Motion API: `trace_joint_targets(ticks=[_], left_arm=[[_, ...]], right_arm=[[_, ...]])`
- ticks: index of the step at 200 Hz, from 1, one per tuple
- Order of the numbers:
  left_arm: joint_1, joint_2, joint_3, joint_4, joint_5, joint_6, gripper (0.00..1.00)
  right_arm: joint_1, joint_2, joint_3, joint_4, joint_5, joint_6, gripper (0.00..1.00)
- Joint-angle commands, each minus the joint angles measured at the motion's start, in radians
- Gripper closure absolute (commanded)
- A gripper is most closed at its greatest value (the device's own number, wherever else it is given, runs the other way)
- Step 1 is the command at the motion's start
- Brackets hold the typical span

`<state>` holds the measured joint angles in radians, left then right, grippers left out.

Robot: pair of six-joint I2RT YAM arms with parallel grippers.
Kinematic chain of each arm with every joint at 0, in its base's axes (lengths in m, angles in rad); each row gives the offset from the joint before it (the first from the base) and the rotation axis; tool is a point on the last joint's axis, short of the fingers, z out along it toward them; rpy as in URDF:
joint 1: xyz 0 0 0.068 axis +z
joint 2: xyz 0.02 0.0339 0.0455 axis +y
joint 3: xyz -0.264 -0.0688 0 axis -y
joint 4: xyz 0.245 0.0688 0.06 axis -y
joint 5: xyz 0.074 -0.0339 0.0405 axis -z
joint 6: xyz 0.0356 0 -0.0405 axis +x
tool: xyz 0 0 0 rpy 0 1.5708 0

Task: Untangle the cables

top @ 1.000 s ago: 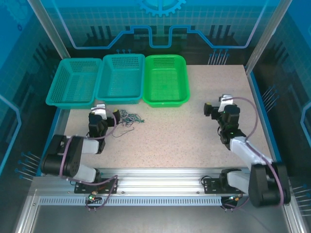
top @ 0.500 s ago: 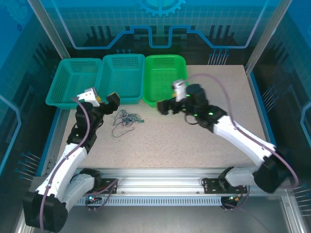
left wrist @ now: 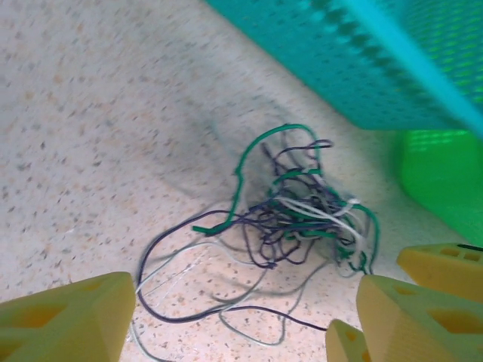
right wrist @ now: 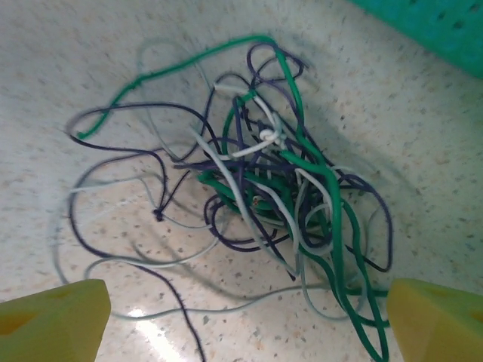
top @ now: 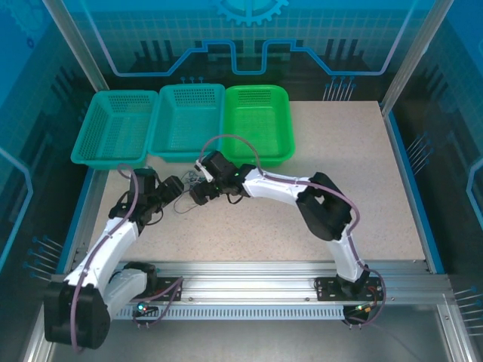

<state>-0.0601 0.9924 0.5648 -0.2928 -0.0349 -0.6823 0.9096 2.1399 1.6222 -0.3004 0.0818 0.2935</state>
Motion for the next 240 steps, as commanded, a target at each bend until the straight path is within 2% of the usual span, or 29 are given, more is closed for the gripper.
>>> trace_joint_targets(ticks=[1,29,41,58,76,96,113,124,138,149,174,198,240], left_arm=[[0.033,0.065,-0.016,0.095,0.065,-0.035,0.30],[0.080,0.168,-0.024,0.199,0.133,-0.032,0.49],[0.086,0.206,-0.022,0.237,0.157,-0.017,0.56],[0.086,0.264,-0.012,0.263,0.197,-0.003,0.60],[0.086,0.307,-0.014,0.294,0.231,0.006,0.63],[0.086,0.334,-0.017,0.311,0.211,0.013,0.70],[0.086,0.351,-0.005,0.300,0.173,0.013,0.76],[0.086,0.354,0.001,0.298,0.144,0.013,0.74],[0.086,0.352,0.005,0.305,0.119,0.015,0.57],[0.086,0.348,-0.004,0.332,0.128,0.015,0.52],[0.087,0.360,-0.018,0.353,0.152,-0.003,0.49],[0.087,0.396,-0.025,0.341,0.104,-0.038,0.47],[0.085,0.495,-0.029,0.475,0.101,-0.052,0.44]], right_arm=[[0.009,0.071,0.096,-0.066,0.008,-0.022,0.13],[0.012,0.100,0.106,-0.069,-0.012,-0.030,0.48],[0.012,0.094,0.096,-0.071,-0.019,-0.036,0.58],[0.013,0.083,0.084,-0.073,-0.026,-0.042,0.65],[0.014,0.081,0.086,-0.082,-0.037,-0.044,0.67],[0.014,0.077,0.085,-0.083,-0.044,-0.041,0.77],[0.014,0.069,0.084,-0.087,-0.047,-0.043,0.78],[0.014,0.063,0.079,-0.084,-0.048,-0.050,0.81],[0.014,0.056,0.071,-0.084,-0.047,-0.060,0.82],[0.014,0.050,0.066,-0.088,-0.049,-0.065,0.82],[0.011,0.042,0.065,-0.092,-0.062,-0.067,0.82],[0.010,0.040,0.074,-0.093,-0.072,-0.060,0.82],[0.009,0.045,0.085,-0.101,-0.108,-0.056,0.84]])
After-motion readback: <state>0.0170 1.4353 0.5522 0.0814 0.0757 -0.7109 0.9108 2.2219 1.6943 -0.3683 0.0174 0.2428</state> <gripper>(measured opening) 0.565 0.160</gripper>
